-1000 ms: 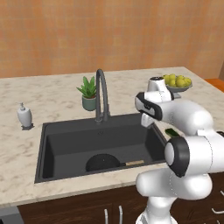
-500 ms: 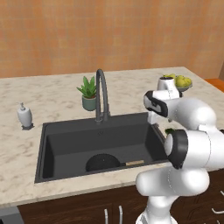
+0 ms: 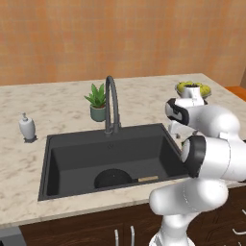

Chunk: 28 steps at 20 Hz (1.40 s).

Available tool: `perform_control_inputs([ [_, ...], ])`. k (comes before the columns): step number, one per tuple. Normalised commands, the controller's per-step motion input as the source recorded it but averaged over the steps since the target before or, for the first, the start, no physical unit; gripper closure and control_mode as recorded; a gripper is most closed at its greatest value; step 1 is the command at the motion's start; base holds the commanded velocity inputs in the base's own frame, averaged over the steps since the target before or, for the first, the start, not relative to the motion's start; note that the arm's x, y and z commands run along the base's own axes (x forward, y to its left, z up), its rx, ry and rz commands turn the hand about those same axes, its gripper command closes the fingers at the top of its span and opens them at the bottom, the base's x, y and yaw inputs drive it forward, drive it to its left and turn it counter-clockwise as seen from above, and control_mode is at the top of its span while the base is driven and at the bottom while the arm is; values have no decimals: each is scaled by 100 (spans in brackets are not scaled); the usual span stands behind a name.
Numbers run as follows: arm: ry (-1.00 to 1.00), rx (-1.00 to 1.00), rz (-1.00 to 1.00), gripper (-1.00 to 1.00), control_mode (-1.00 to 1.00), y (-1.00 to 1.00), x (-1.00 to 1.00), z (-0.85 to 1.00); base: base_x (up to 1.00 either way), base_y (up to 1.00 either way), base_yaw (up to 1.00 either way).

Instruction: Pick the pan and sponge and place them into the sink. Then turn on the water.

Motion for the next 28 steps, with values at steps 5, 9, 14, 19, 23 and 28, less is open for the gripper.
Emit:
perform_control_inputs([
  [5,0,3,-1,-100,-100,-48,0,-24,0,0,0],
  [9,0,4,0,-100,-100,-25,11,-28,0,0,0],
  [14,0,3,0,-100,-100,-5,11,-27,0,0,0],
  [19,0,2,0,-100,-100,-7,19,-31,0,0,0],
  [23,0,1,0,-100,-100,-11,26,-33,0,0,0],
  [28,0,1,0,-100,-100,-24,34,-30,0,0,0],
])
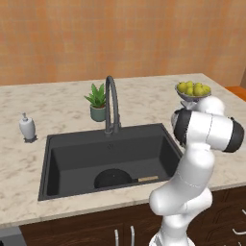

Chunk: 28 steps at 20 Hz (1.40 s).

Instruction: Pick the pan and sponge and place them into the sink. Then turn on the water.

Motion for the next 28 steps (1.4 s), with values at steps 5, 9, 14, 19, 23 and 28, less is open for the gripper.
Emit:
perform_control_inputs([
  [5,0,2,0,-100,-100,-18,30,-29,0,0,0],
  [9,0,3,0,-100,-100,-1,2,-36,0,0,0],
  [14,0,3,0,100,-100,-2,0,-39,0,0,0],
  [19,0,0,0,100,-100,0,1,-9,0,0,0],
  [23,0,0,5,100,-100,24,-14,0,0,0,0],
  [28,-1,0,12,100,-100,79,-31,36,0,0,0],
])
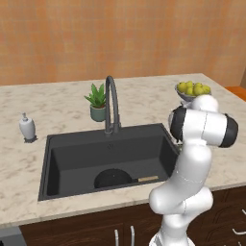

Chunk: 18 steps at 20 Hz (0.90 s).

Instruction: Pick the pan and sponge and place them into the sink. Then turn on the water.

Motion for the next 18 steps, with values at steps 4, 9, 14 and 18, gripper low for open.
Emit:
perform_control_inputs([
  [4,0,0,17,100,-100,99,-31,35,0,0,0],
  [9,1,0,14,100,-100,97,-17,1,0,0,0],
  [14,2,0,12,100,-100,82,-5,-5,0,0,0],
  [18,11,0,4,100,-100,52,22,-24,0,0,0],
])
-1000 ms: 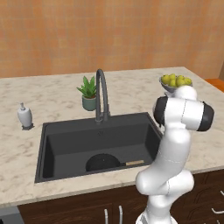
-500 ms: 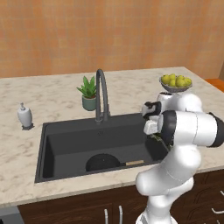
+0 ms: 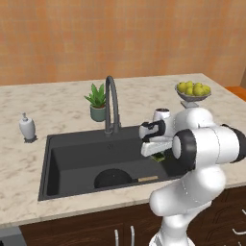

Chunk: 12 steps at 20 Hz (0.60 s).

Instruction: Pick the pan and sponge and place them into the sink. Then turn on the water.

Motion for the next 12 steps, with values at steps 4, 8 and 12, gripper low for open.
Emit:
perform_control_inputs([
  [4,13,0,0,100,-100,23,25,-64,0,0,0],
  [8,1,0,0,100,-100,28,26,-72,0,0,0],
  [12,-3,1,0,100,-100,8,6,-76,0,0,0],
])
